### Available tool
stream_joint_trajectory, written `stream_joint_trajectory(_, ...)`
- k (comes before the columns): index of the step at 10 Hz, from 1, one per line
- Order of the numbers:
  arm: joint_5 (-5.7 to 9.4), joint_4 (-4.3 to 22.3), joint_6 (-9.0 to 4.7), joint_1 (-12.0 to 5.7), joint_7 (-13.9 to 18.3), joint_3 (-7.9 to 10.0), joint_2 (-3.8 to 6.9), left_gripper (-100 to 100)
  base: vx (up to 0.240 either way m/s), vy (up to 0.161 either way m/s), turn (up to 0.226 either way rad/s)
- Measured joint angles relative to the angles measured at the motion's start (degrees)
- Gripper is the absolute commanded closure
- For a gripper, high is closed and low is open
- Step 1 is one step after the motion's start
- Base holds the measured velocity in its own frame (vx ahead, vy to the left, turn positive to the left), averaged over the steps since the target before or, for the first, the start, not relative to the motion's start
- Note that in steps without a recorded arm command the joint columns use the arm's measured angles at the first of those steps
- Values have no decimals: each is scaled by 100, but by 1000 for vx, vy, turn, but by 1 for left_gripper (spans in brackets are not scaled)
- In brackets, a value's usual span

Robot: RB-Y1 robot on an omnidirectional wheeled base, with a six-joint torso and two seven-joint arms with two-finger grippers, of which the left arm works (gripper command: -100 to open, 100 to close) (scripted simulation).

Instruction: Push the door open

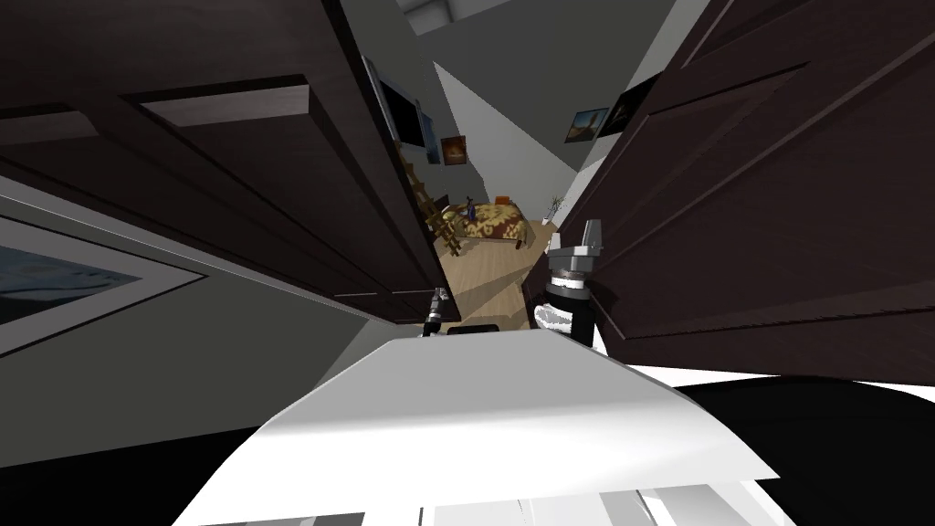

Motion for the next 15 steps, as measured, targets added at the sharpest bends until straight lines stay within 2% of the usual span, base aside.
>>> stream_joint_trajectory(5,-2,11,29,7,-2,-2,6,100,-15,1,-3)
stream_joint_trajectory(8,21,23,69,49,-3,32,44,100,128,-48,41)
stream_joint_trajectory(10,50,-102,152,117,-15,89,86,100,167,-35,31)
stream_joint_trajectory(11,70,19,110,8,-46,146,65,100,196,-52,49)
stream_joint_trajectory(13,128,165,17,-91,-60,268,114,100,210,-56,67)
stream_joint_trajectory(15,168,34,113,-57,-120,367,100,100,160,-40,45)
